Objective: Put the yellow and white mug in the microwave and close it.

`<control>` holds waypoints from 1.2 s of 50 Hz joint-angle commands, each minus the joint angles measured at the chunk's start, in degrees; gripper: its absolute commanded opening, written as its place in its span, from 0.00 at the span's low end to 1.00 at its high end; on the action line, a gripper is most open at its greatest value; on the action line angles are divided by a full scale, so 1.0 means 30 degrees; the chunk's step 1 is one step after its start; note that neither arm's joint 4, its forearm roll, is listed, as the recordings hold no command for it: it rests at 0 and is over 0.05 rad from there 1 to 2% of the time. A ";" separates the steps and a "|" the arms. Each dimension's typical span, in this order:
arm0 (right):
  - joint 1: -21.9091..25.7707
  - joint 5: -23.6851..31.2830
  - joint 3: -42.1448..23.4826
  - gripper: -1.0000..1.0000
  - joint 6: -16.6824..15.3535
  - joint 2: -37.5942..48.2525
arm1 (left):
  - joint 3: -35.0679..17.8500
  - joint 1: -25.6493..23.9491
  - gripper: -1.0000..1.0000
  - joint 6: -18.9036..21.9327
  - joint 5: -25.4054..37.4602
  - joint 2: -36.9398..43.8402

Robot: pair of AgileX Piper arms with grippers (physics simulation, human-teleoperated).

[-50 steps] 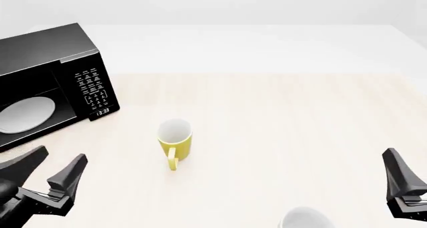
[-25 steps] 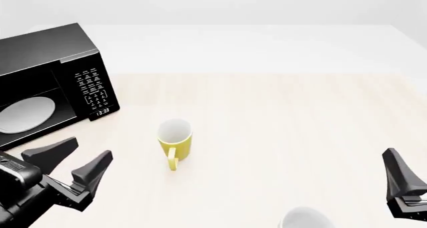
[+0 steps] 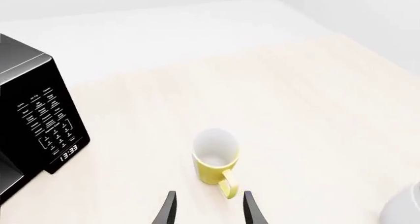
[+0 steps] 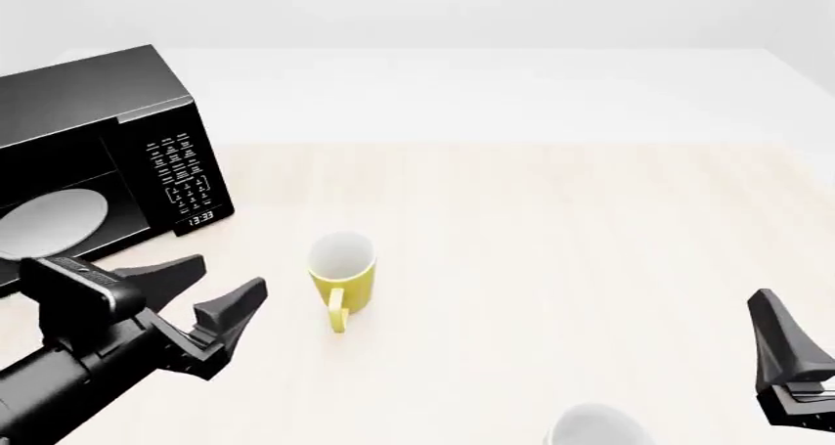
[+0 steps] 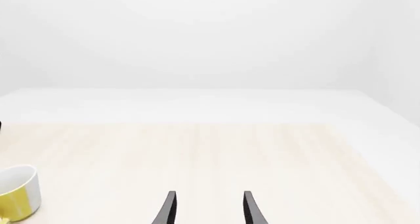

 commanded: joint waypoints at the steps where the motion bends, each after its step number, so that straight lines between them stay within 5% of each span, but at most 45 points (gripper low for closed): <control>1: 0.0002 0.0007 0.0014 1.00 0.0018 -0.0033 | -0.0609 -0.0320 1.00 -0.1232 -0.0975 0.2307; 23: -0.0002 0.0007 0.0014 1.00 0.0015 -0.0031 | -0.1308 -0.0765 1.00 -0.3316 -0.3634 0.7125; 60: -0.0002 0.0007 0.0014 1.00 0.0017 -0.0031 | -0.2265 -0.1559 1.00 -0.4598 -0.6992 1.2919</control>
